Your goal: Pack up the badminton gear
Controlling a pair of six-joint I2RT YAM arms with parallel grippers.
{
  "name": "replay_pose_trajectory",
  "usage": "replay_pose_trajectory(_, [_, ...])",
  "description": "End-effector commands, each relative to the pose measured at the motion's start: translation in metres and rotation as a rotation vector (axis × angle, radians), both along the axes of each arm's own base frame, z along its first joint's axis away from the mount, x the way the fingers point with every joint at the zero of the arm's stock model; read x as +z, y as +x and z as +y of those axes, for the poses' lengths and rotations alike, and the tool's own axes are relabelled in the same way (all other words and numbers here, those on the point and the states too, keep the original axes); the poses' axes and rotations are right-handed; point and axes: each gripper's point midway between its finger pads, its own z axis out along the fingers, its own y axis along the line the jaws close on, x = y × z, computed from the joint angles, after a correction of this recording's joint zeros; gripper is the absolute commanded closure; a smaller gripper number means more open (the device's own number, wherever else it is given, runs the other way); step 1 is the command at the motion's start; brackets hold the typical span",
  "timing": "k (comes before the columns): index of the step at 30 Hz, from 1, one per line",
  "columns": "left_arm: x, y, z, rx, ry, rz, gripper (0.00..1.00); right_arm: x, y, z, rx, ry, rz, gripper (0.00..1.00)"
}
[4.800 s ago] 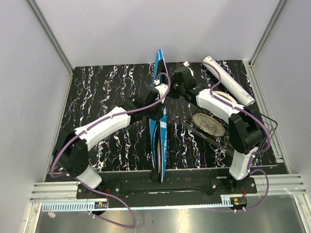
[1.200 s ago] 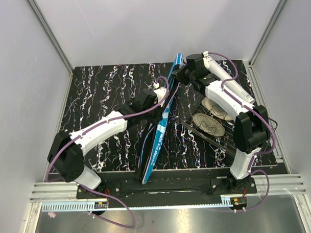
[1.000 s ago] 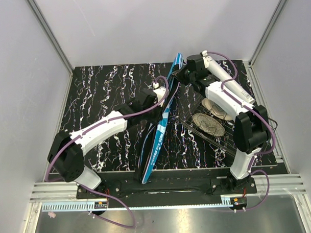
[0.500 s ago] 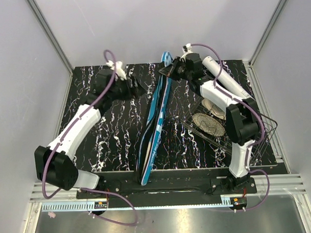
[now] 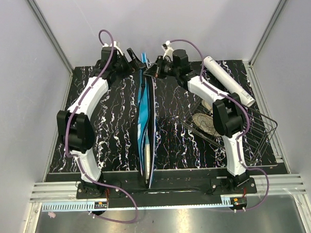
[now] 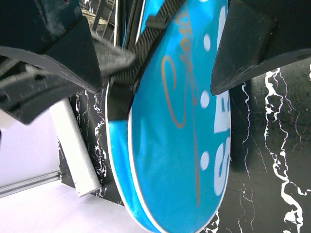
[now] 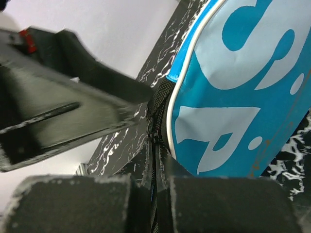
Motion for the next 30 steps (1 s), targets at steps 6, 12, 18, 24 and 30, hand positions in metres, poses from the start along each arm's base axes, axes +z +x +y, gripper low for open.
replay_pose_trajectory(6, [0.051,0.045,0.001,0.007,0.056,-0.227,0.04,0.055,-0.040,0.040,0.163,0.042,-0.142,1.00])
replay_pose_trajectory(12, [0.040,0.055,0.010,0.048,0.099,-0.188,0.44,0.061,-0.048,0.038,0.138,0.023,-0.141,1.00])
replay_pose_trajectory(18, [0.032,0.047,0.012,0.016,0.149,-0.148,0.38,0.066,-0.053,0.036,0.119,-0.011,-0.160,1.00])
replay_pose_trajectory(24, [0.033,0.026,0.030,0.105,0.259,-0.134,0.21,0.065,-0.054,0.040,0.116,-0.032,-0.174,1.00])
replay_pose_trajectory(30, [0.024,0.036,0.020,0.088,0.230,-0.116,0.39,0.067,-0.061,0.046,0.115,-0.056,-0.194,1.00])
